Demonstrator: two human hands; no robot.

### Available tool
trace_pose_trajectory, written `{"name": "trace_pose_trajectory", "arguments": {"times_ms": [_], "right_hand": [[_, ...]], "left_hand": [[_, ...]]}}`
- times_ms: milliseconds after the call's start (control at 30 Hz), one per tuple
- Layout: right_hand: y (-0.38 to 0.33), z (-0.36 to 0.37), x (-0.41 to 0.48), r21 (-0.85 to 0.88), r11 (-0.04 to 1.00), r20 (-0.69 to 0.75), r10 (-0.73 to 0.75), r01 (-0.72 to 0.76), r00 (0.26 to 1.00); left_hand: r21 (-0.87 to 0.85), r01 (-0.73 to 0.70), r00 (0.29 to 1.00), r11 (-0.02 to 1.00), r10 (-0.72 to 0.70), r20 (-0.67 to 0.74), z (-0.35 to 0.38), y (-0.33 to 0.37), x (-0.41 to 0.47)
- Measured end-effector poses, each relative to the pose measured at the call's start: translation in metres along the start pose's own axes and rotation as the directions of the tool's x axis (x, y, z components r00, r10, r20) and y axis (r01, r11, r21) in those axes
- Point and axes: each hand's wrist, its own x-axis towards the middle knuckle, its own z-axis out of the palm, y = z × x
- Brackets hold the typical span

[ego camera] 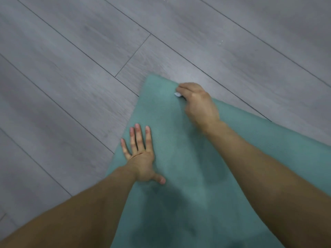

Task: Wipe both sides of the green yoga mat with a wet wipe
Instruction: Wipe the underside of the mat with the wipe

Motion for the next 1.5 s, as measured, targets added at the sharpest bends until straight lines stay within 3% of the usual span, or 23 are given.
{"name": "trace_pose_trajectory", "arguments": {"times_ms": [100,200,367,467,600,767,900,1000,1067,1200,1267,1300,1367,1500], "right_hand": [[0.016,-0.015,-0.021,-0.012,0.995,-0.045,0.095,-0.095,0.995],[-0.012,-0.004,0.026,0.031,0.999,-0.079,0.043,-0.041,0.996],[-0.032,0.014,0.068,0.024,0.999,0.154,-0.037,0.034,0.987],[0.006,-0.009,0.025,0.016,0.995,0.104,-0.100,0.099,0.990],[0.055,-0.040,-0.044,-0.028,0.998,0.054,-0.063,0.065,0.997],[0.045,-0.029,-0.015,0.009,1.000,0.109,-0.024,0.023,0.994],[0.068,-0.024,-0.030,0.090,0.990,0.004,-0.106,0.105,0.994],[0.113,-0.042,-0.076,0.032,0.956,-0.003,-0.291,0.291,0.957],[0.152,-0.062,-0.115,0.023,0.928,0.068,-0.373,0.372,0.925],[0.166,-0.084,-0.097,0.053,0.934,0.047,-0.355,0.352,0.934],[0.142,-0.072,-0.059,0.114,0.947,0.051,-0.306,0.299,0.951],[0.130,-0.065,-0.045,0.125,0.954,0.131,-0.289,0.273,0.948],[0.122,-0.055,-0.042,0.089,0.947,0.252,-0.321,0.308,0.913],[0.195,-0.083,-0.105,0.096,0.912,0.211,-0.410,0.399,0.887]], "left_hand": [[-0.009,-0.006,1.000,1.000,0.006,0.008,-0.001,0.000,0.000],[-0.012,-0.004,1.000,1.000,0.004,0.004,0.000,0.000,0.001],[-0.004,0.000,1.000,1.000,0.000,-0.011,0.002,-0.001,0.003],[0.002,-0.010,1.000,1.000,0.010,-0.030,0.004,-0.002,0.003],[0.002,-0.001,0.999,1.000,0.001,-0.049,0.005,-0.003,0.005],[-0.009,0.044,0.995,0.999,-0.045,-0.089,0.008,-0.005,0.010],[-0.005,0.149,0.980,0.989,-0.148,-0.134,0.007,0.003,0.002],[-0.095,0.195,0.962,0.976,-0.209,-0.174,0.006,0.034,-0.011],[-0.216,0.165,0.960,0.962,-0.207,-0.191,0.019,0.079,-0.028],[-0.441,0.076,0.958,0.894,-0.189,-0.216,0.074,0.209,-0.043],[-0.490,0.147,0.957,0.859,-0.248,-0.149,0.106,0.270,-0.041],[-0.504,0.196,0.952,0.841,-0.287,-0.109,0.114,0.290,-0.038],[-0.499,0.283,0.934,0.819,-0.353,-0.049,0.119,0.304,-0.029],[-0.470,0.324,0.933,0.821,-0.358,0.018,0.109,0.298,-0.032]]}}
